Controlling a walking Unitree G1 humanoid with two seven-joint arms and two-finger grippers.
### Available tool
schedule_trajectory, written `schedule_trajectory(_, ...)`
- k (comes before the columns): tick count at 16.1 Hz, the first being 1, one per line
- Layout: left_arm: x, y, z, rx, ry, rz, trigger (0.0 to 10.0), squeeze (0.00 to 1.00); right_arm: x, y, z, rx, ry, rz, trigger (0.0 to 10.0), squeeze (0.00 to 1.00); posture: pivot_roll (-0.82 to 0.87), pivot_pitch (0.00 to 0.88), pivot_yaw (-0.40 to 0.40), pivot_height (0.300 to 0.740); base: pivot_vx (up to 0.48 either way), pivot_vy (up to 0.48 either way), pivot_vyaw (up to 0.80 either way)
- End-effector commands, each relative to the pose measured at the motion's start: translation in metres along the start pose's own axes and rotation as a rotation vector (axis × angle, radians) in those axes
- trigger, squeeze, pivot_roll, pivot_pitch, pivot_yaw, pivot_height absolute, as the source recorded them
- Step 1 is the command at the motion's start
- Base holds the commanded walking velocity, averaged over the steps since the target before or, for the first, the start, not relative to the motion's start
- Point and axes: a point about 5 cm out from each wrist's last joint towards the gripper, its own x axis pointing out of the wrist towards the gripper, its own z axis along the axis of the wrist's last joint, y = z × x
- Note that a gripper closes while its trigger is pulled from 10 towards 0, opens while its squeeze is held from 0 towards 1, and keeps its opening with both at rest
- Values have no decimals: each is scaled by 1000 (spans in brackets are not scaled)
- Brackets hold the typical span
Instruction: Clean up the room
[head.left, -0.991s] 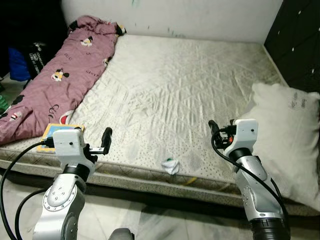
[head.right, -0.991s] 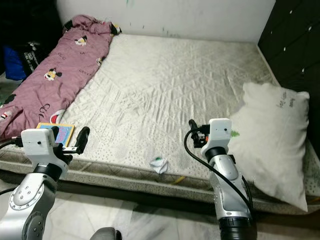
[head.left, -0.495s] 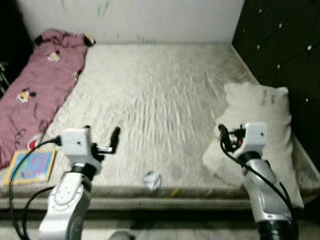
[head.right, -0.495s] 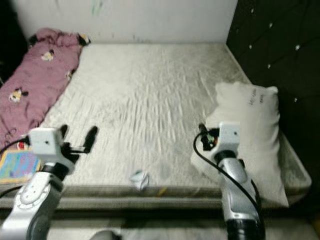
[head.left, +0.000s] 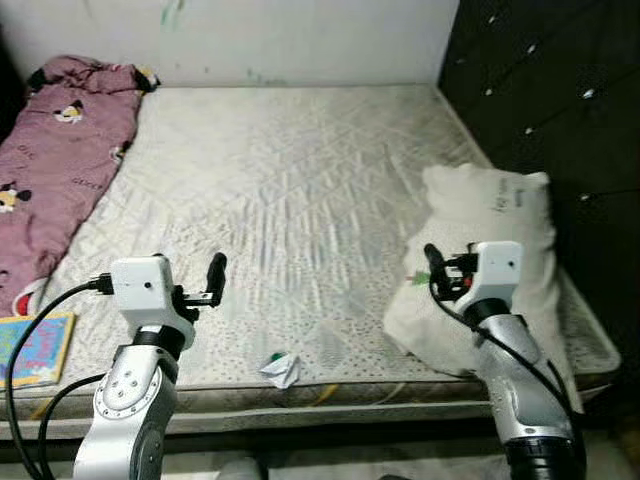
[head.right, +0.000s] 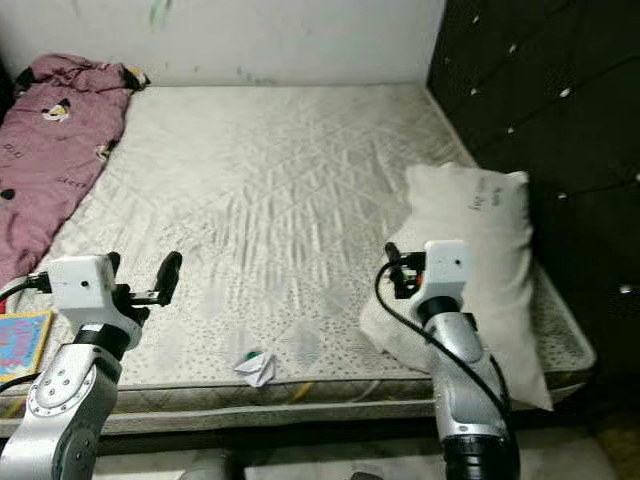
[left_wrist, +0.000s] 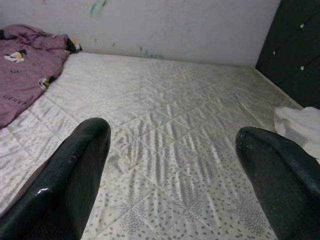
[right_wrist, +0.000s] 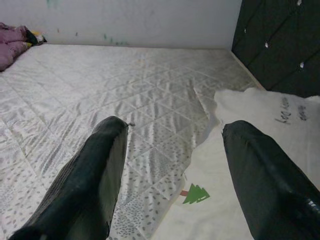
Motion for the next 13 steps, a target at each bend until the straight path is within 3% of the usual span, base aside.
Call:
schedule_trajectory(1,-1,2,0,8,6,5,10000,0,3,5,5,-15,-21,20,10000,0,115,39,-30,740,0,289,800)
schedule_trajectory(2,-1,2,1,7,6,4,10000,0,2,5,5,-14,-22,22,10000,0,115,42,-30,740,0,480,800)
schedule_trajectory(11,-2,1,0,10,13,-9,10000,0,1,4,4,0,-21,11,10000,0,113,48,-28,740,0,480,0)
schedule_trajectory(13,-2,1,0,10,9,-6,10000,0,1,4,4,2,-21,9,10000,0,112,50,-27,740,0,197,0)
